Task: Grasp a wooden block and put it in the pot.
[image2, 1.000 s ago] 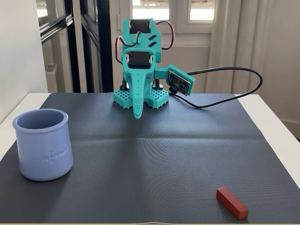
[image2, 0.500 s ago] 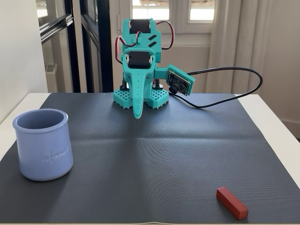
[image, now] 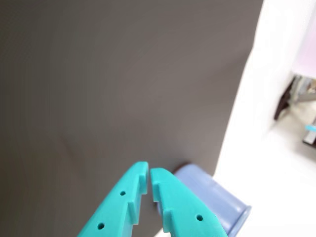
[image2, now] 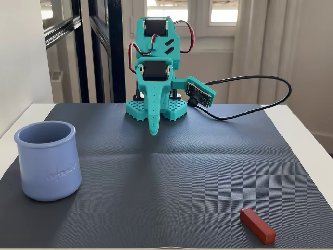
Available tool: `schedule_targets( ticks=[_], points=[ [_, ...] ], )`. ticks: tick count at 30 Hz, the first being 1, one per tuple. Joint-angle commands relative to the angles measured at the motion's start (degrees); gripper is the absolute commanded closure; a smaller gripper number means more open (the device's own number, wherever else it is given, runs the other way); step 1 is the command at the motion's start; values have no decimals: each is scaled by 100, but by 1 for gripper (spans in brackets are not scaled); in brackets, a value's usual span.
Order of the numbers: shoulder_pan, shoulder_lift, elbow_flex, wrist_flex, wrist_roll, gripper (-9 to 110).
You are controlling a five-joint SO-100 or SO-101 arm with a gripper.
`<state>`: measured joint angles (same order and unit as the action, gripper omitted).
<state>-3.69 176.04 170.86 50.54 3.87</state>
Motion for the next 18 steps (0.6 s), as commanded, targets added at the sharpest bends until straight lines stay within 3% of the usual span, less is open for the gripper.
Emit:
schedule_targets(
  ticks=[1, 6, 18],
  points=[
    [-299, -773, -1116, -62, 510, 101],
    [-765, -2250, -2250, -62, 2039, 101],
    [-1529, -5273, -4597, -62, 6996, 101]
  ],
)
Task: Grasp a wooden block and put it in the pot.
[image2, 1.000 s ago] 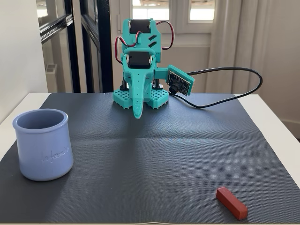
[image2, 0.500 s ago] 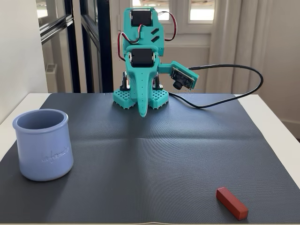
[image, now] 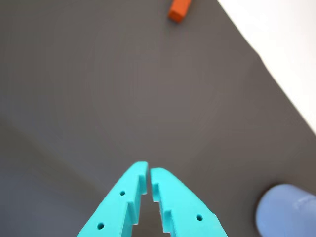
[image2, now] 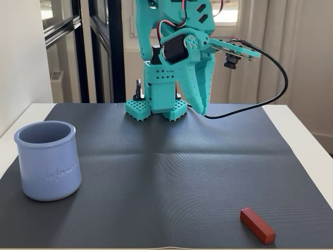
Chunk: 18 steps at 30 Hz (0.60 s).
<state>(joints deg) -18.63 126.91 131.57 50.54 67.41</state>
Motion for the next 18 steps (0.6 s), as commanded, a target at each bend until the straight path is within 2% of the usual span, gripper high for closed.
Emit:
schedule_targets(
  ticks=[1, 10, 18],
  points=[
    [-62, -589, -844, -62, 905, 101],
    [-26, -2830, -2549, -62, 2426, 101],
    [-88, -4518, -3929, -62, 2461, 101]
  ],
)
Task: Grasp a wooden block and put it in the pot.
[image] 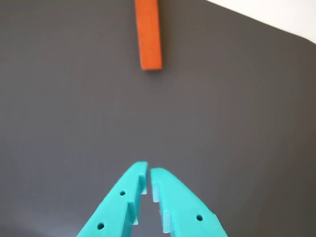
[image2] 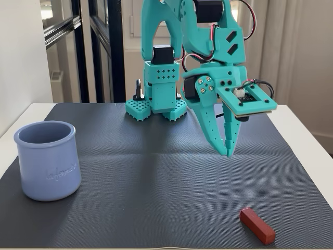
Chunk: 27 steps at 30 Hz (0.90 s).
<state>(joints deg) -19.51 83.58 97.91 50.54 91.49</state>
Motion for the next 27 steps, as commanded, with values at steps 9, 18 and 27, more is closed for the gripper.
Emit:
schedule_targets(
  ticks=[9, 18, 27],
  points=[
    [-53, -1661, -2171, -53, 70, 101],
    [-9, -2039, -2628, -18, 105, 101],
    [-53, -2109, -2619, -53, 105, 101]
  ],
)
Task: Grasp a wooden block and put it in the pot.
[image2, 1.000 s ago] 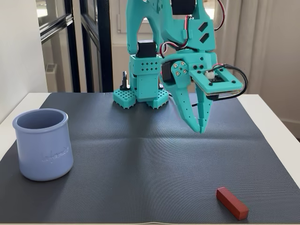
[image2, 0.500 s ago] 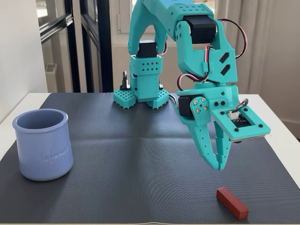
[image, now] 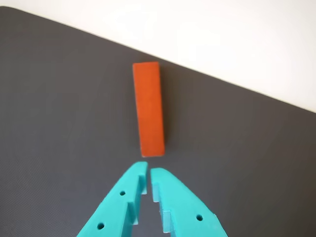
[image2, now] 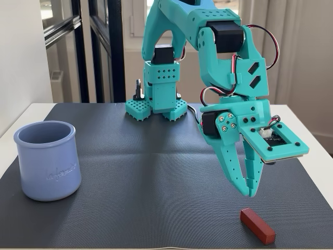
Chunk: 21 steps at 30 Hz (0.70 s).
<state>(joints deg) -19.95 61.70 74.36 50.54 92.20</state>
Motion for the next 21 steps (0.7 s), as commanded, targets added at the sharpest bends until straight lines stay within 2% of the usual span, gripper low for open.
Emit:
schedule_targets(
  ticks=[1, 8, 21],
  points=[
    [-9, 62, -272, -62, 35, 101],
    [-114, -396, -457, -703, 35, 101],
    [-272, -624, -668, -729, 26, 101]
  ],
)
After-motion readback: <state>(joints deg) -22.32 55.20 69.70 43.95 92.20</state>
